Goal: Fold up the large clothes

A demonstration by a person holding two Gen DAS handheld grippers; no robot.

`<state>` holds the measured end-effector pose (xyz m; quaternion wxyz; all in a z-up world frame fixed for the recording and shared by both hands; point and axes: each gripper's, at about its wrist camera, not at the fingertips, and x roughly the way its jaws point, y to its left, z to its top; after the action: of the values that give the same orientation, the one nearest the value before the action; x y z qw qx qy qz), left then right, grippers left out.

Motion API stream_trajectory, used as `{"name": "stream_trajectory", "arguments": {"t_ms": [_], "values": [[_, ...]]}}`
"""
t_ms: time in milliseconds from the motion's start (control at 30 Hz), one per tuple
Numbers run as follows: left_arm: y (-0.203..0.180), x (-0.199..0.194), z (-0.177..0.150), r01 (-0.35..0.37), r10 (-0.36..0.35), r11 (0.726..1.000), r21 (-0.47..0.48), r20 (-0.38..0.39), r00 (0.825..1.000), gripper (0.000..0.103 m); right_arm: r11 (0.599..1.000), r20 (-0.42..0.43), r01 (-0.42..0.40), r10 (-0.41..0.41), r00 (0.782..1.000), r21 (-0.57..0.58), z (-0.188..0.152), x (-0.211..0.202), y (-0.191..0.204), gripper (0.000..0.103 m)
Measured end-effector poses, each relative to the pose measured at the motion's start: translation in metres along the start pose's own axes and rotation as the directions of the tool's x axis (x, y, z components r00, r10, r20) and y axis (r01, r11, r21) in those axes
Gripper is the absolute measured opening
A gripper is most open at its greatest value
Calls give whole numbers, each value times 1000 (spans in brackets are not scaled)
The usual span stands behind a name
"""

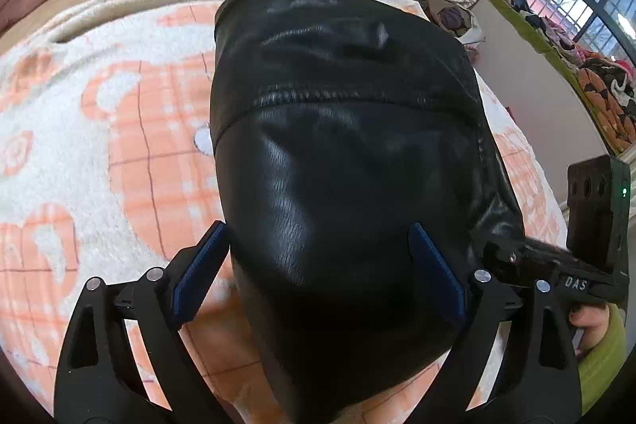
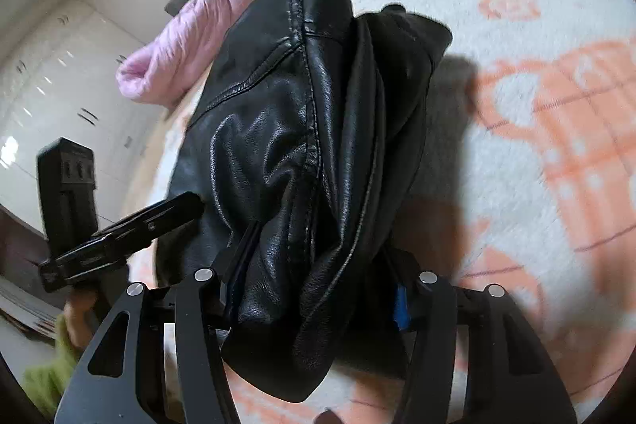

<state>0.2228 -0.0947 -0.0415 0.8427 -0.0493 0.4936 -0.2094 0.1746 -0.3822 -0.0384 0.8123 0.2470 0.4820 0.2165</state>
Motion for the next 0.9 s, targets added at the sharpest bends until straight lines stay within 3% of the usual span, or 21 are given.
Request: {"name": "stream_trajectory", "arguments": {"t_ms": [233,400,567,767,833,900], "values": [[-1,-2,-8,-4,4,1000,0,20,1000,84,994,29,110,-109,994,-28,-1,-4,7,61],[0,-3,-11,4,-4,1000,0,20,1000,84,962,83,258,-251,964,-86,-9,-5,21,66],[4,-10,-14,17,-17,1000,-19,30,999,84,934,133,337,-321,938,-120,-16,-8,33,68],[11,-31,-21,25,-23,999,-35,71,997,90,906,229,404,-368,901,-131,-33,-32,52,82],[12,-42,-26,21,-18,999,-35,87,996,94,901,269,415,-371,889,-127,-39,-45,57,95],[8,-52,-33,6,-3,999,-33,100,995,94,895,331,425,-363,871,-137,-51,-60,69,98]]}}
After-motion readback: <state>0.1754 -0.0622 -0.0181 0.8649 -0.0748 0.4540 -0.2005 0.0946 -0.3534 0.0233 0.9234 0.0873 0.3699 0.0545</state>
